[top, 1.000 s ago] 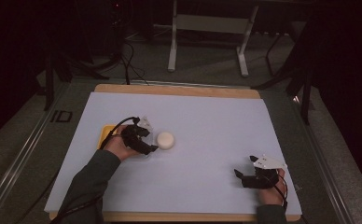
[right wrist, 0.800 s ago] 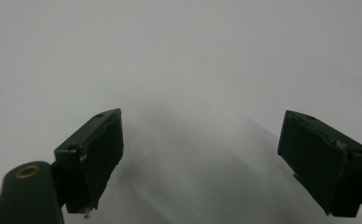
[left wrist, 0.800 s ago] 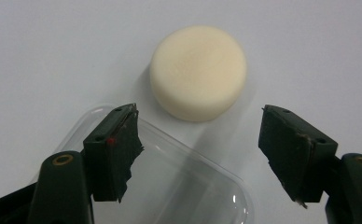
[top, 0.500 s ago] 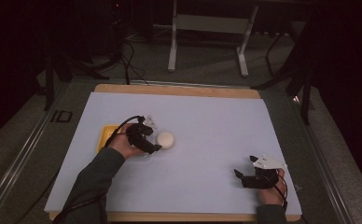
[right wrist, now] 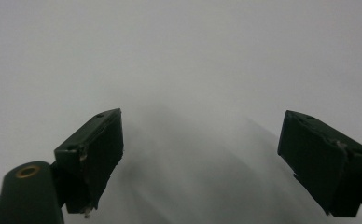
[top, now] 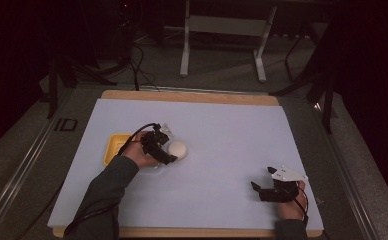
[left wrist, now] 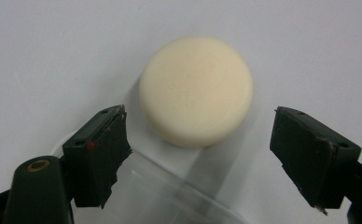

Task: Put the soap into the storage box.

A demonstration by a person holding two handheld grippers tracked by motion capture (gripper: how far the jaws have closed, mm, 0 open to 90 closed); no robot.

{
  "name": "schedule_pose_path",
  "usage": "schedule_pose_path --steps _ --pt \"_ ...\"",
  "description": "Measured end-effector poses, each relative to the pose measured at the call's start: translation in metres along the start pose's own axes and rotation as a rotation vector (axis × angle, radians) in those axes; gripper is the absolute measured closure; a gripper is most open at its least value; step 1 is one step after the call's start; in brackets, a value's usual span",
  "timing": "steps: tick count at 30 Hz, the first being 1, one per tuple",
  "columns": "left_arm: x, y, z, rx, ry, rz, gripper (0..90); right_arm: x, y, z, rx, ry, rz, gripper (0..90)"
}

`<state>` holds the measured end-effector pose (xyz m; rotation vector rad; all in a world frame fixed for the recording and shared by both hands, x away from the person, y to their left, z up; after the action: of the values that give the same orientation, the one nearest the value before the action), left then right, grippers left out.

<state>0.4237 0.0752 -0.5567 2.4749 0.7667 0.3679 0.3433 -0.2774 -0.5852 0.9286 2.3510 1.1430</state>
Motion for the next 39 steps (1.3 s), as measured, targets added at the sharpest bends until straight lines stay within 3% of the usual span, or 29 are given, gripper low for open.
schedule_pose_path --steps 23,28,39 --pt "-0.002 0.012 0.028 0.062 -0.016 -0.045 15.6 0.001 0.0 0.0 -0.004 0.006 0.0 14.2" --pt "-0.002 0.01 0.036 0.106 -0.012 -0.028 16.5 0.001 0.0 0.0 -0.002 0.007 -0.002 14.2" --pt "-0.003 0.011 0.042 0.11 -0.014 -0.021 23.8 0.0 0.0 0.0 -0.004 0.009 0.001 14.2"
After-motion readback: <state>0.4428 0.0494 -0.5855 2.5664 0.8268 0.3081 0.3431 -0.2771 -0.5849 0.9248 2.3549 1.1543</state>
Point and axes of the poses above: each handheld gripper's, and its own axes: z roughly forward along the jaws, y roughly out of its top, x roughly to its left, the point moved 8 cm from there along z, roughly forward along the jaws, and after that the axes turned 7 degrees about y, right-handed, at the moved point
